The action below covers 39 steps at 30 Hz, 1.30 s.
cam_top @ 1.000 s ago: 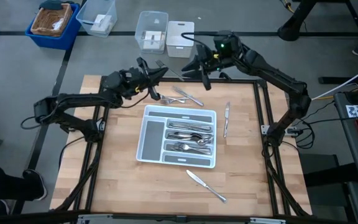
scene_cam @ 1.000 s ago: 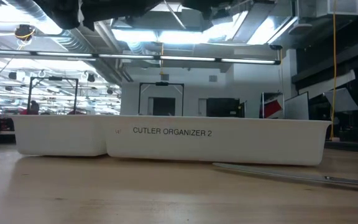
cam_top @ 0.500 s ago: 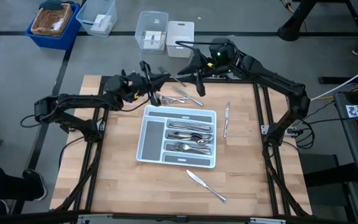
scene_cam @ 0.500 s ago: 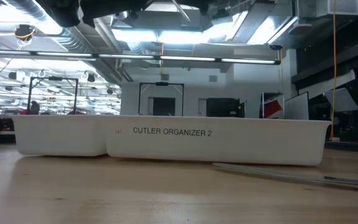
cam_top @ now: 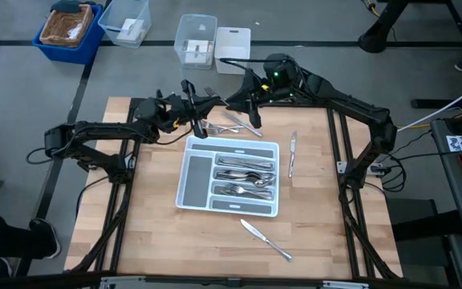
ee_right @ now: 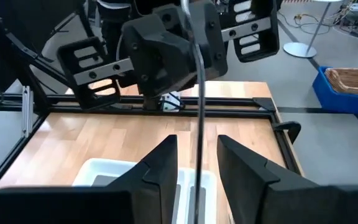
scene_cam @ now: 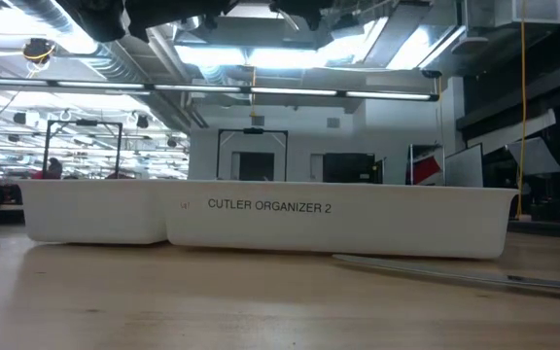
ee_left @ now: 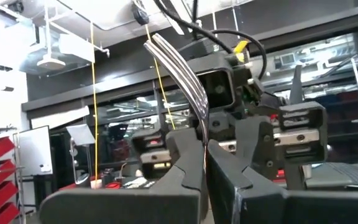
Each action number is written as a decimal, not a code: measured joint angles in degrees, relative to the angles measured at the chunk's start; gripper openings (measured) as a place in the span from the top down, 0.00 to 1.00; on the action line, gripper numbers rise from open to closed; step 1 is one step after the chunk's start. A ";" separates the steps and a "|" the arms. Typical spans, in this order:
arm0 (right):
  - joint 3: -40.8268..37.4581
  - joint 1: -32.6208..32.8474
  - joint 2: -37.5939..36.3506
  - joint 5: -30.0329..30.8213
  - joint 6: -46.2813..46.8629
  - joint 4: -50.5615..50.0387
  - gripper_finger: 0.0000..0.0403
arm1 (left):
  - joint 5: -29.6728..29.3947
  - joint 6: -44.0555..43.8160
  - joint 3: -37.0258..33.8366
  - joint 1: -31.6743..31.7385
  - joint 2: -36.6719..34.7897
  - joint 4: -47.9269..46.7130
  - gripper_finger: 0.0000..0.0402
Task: Sort silverware
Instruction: Put the fork into the organizer tray
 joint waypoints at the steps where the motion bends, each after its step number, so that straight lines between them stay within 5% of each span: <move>1: 0.00 0.00 0.34 -0.05 0.09 0.26 0.71 | 0.01 0.45 0.00 -0.05 0.00 0.00 1.00; 8: -0.02 -0.02 0.95 -0.70 0.20 0.10 0.75 | 0.04 0.64 0.00 -0.08 0.00 -0.31 1.00; 15: -0.02 -0.11 0.96 -1.10 0.19 0.01 0.97 | 0.04 0.60 0.00 -0.08 0.00 -1.06 1.00; 25: -0.02 -0.13 0.70 -1.54 0.24 -4.58 0.97 | 0.20 -5.47 -0.02 -0.10 -0.04 -4.01 0.99; 33: -0.02 -0.12 -1.62 -1.21 0.43 -15.93 0.98 | -0.07 -18.53 0.01 -0.66 -0.17 -20.72 0.79; 39: -0.02 2.33 -1.47 -0.92 1.90 -29.14 0.99 | 0.48 -20.07 0.02 -1.32 -0.46 -36.59 0.70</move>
